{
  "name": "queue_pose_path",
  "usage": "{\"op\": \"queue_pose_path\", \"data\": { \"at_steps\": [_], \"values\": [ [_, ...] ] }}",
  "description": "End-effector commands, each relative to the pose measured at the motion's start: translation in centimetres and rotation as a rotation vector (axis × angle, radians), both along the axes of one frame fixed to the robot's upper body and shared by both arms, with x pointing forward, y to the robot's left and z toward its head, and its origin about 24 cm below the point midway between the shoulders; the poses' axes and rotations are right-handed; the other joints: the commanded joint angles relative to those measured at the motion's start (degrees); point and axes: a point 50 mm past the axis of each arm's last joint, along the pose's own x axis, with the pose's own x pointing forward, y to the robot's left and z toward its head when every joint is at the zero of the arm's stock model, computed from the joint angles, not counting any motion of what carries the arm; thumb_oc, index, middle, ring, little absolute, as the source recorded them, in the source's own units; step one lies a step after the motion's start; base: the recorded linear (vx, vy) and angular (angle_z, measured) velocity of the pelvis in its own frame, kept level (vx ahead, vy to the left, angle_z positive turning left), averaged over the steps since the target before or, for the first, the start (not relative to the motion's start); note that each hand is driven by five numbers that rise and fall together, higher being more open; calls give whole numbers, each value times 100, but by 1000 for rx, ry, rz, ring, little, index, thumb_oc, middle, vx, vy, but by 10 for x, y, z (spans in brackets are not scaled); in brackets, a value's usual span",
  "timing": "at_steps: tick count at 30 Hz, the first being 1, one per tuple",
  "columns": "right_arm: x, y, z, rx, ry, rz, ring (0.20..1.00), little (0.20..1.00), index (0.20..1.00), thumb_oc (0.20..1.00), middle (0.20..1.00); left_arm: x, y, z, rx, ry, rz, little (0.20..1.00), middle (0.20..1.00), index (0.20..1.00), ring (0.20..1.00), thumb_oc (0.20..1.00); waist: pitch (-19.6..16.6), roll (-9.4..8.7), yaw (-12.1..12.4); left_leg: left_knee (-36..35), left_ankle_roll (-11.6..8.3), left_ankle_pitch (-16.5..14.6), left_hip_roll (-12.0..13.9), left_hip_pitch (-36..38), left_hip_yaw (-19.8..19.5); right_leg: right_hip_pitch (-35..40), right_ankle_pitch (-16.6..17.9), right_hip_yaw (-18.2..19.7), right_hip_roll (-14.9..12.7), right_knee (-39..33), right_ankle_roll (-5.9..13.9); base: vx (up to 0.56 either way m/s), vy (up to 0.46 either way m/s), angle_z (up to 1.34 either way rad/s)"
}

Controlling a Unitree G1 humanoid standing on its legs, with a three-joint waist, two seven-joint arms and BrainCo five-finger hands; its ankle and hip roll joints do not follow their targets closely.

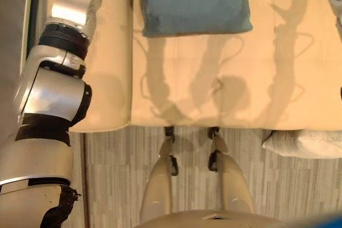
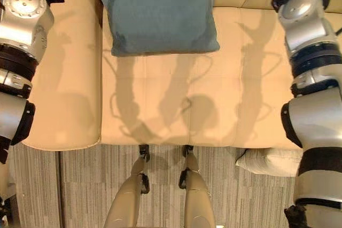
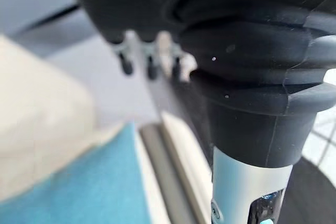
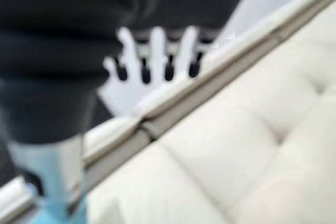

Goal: Pick up all the scattered cushions and arrange them neatly on the sofa.

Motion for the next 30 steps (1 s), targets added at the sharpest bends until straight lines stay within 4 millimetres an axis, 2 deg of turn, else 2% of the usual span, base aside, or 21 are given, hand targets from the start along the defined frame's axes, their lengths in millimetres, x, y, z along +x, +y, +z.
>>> {"op": "queue_pose_path", "data": {
  "at_steps": [1,4,6,10,11,12,13,15,16,17,20,21,22,23,24,25,28,29,30],
  "values": [
    [9,-12,-54,51,103,34,1000,1000,1000,1000,1000,4,10,-41,35,43,-10,1000,1000,1000,1000,1000,-1002,-135,72,-40,-509,-280,-98,288,-292,302,-283,74,33,-19,770,47,-11,1],
    [-3,-22,-105,59,146,131,1000,1000,1000,1000,1000,-9,17,-99,62,97,-91,1000,1000,1000,1000,1000,-1011,-158,49,-40,-495,-378,-31,707,-234,723,-394,36,15,-19,719,65,-7,2],
    [-17,-26,-148,119,189,193,1000,1000,1000,1000,1000,-20,18,-150,-44,162,-170,1000,1000,1000,1000,1000,-1010,-197,36,-40,-493,-452,1,1035,-180,1055,-488,4,12,-19,686,82,8,-3],
    [-54,-36,-237,186,397,237,1000,1000,1000,1000,1000,-62,30,-233,-116,314,-205,1000,1000,1000,1000,1000,-917,-268,39,-40,-440,-577,-9,1718,-76,1768,-633,-31,-19,-19,665,97,1,3],
    [-75,-45,-268,222,492,229,1000,1000,1000,1000,1000,-81,36,-268,-131,414,-194,1000,1000,1000,1000,1000,-922,-282,40,-40,-433,-620,10,1983,-41,2031,-712,-69,-23,-15,662,102,-2,3],
    [-76,-45,-270,223,496,228,1000,1000,1000,1000,1000,-82,36,-269,-131,418,-195,1000,1000,1000,1000,1000,-917,-285,45,-40,-433,-624,9,2013,-42,2063,-716,-70,-24,-18,663,119,-9,2],
    [-99,-49,-304,281,591,216,1000,1000,1000,1000,1000,-105,43,-304,-161,531,-170,1000,1000,1000,1000,1000,-892,-274,50,-40,-419,-694,23,2317,-21,2334,-814,-94,-3,1,650,66,-1,-1],
    [-119,-51,-332,303,689,194,1000,1000,1000,1000,1000,-128,50,-337,-173,661,-139,1000,1000,1000,1000,1000,-919,-275,47,-40,-398,-703,14,2485,-11,2515,-852,-113,-1,9,647,42,8,-3],
    [-120,-51,-332,303,692,194,1000,1000,1000,1000,1000,-129,50,-338,-172,664,-138,1000,1000,1000,1000,1000,-918,-275,47,-40,-399,-708,15,2504,-11,2536,-855,-114,0,5,648,2,5,-3],
    [-129,-47,-350,352,736,202,1000,1000,1000,1000,1000,-141,51,-356,-176,744,-118,1000,1000,1000,1000,1000,-922,-279,45,-40,-400,-732,18,2640,4,2658,-866,-122,7,16,647,0,0,0],
    [-148,-37,-382,382,855,203,1000,1000,1000,1000,1000,-172,49,-406,-222,958,-81,1000,1000,1000,1000,1000,-994,-276,52,-40,-378,-766,21,2884,22,2903,-918,-133,45,32,637,0,0,0],
    [-157,-27,-402,384,946,215,1000,1000,1000,1000,1000,-196,42,-440,-266,1112,-70,1000,1000,1000,1000,1000,-1032,-285,53,-40,-346,-817,10,3072,68,3071,-963,-114,67,34,628,0,0,0],
    [-157,-27,-402,384,946,215,1000,1000,1000,1000,1000,-196,42,-440,-266,1112,-69,1000,1000,1000,1000,1000,-1029,-285,53,-40,-346,-817,11,3075,69,3074,-963,-114,67,34,629,-30,-1,-3],
    [-167,-17,-429,411,1063,219,1000,1000,1000,1000,1000,-217,35,-471,-274,1281,-57,1000,1000,1000,1000,1000,-1052,-294,59,-40,-312,-847,7,3221,90,3213,-1005,-89,80,48,616,-31,-8,-5],
    [-174,-11,-443,406,1142,219,1000,1000,1000,1000,1000,-230,30,-486,-259,1379,-55,1000,1000,1000,1000,1000,-1079,-296,72,-40,-289,-859,2,3291,87,3267,-1038,-58,93,75,611,-30,-8,-3],
    [-173,-11,-443,405,1141,219,1000,1000,1000,1000,1000,-230,30,-486,-259,1378,-55,1000,1000,1000,1000,1000,-1062,-296,73,-40,-290,-864,3,3308,92,3282,-1041,-53,94,75,611,0,0,0],
    [-195,1,-477,420,1327,200,1000,1000,1000,1000,1000,-262,25,-517,-237,1609,-25,1000,1000,1000,1000,1000,-1092,-311,89,-11,-271,-913,25,3502,110,3462,-1134,-10,133,134,566,-2,-35,-4],
    [-213,5,-494,485,1411,170,1000,1000,1000,1000,1000,-283,22,-532,-301,1724,7,1000,1000,1000,1000,1000,-1081,-338,74,94,-292,-947,57,3568,131,3586,-1189,1,164,148,534,15,-53,1],
    [-213,5,-494,485,1411,170,1000,1000,1000,1000,1000,-283,22,-532,-301,1723,7,1000,1000,1000,1000,1000,-1079,-338,74,94,-292,-947,57,3570,131,3589,-1189,0,164,147,534,-14,-94,3]
  ]
}}
